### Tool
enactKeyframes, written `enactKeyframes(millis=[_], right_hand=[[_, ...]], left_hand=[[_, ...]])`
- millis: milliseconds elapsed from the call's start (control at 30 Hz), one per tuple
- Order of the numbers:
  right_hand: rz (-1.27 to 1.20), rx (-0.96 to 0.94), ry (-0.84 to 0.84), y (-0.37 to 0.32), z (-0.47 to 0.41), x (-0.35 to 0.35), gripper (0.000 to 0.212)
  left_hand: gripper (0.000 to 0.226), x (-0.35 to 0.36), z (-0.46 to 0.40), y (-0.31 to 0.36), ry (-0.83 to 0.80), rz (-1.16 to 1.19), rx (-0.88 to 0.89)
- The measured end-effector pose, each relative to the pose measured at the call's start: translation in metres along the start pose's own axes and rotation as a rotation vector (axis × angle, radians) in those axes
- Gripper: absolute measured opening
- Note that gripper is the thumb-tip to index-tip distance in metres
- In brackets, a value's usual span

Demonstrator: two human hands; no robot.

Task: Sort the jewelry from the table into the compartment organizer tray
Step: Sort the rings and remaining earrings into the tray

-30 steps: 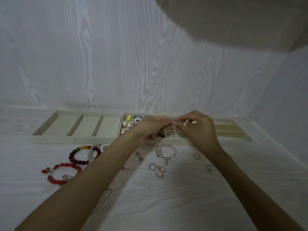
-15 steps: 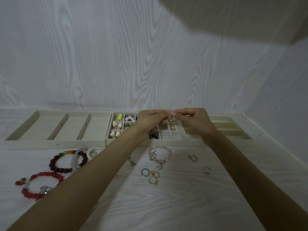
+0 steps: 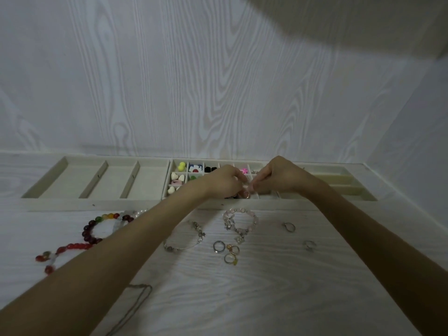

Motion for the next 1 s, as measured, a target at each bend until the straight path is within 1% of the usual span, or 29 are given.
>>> enactKeyframes(millis=[67,133,267,367,500,667,833,1000], right_hand=[[0.016,0.005,-0.02,0.0,-0.001,0.003,0.015],[0.019,0.006,-0.034,0.0,-0.002,0.005,0.016],[0.027,0.034,-0.059,0.0,-0.003,0.006,0.017],[0.033,0.037,-0.074,0.002,-0.003,0.006,0.016],[0.041,0.003,-0.061,0.004,-0.005,0.008,0.012],[0.064,-0.043,-0.017,0.002,-0.011,0.013,0.011],[0.165,-0.052,0.0,-0.002,-0.015,0.022,0.011],[0.219,-0.039,0.079,-0.003,-0.015,0.023,0.009]], left_hand=[[0.038,0.002,-0.001,0.001,-0.014,-0.079,0.011],[0.041,0.003,0.0,0.004,-0.01,-0.229,0.042],[0.038,0.004,0.004,0.013,0.005,-0.537,0.125],[0.039,0.003,0.007,0.02,0.019,-0.682,0.158],[0.04,-0.011,0.013,0.024,0.105,-0.704,0.171],[0.036,-0.03,0.019,0.016,0.206,-0.644,0.15],[0.032,-0.036,0.022,0.008,0.201,-0.553,0.134],[0.031,-0.035,0.025,0.001,0.204,-0.536,0.124]])
Point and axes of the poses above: each hand's wrist, its own z-axis away from the middle knuckle, its own x-axis out of the palm, y = z × x, the point moved 5 cm from there along -z, towards the middle knuckle
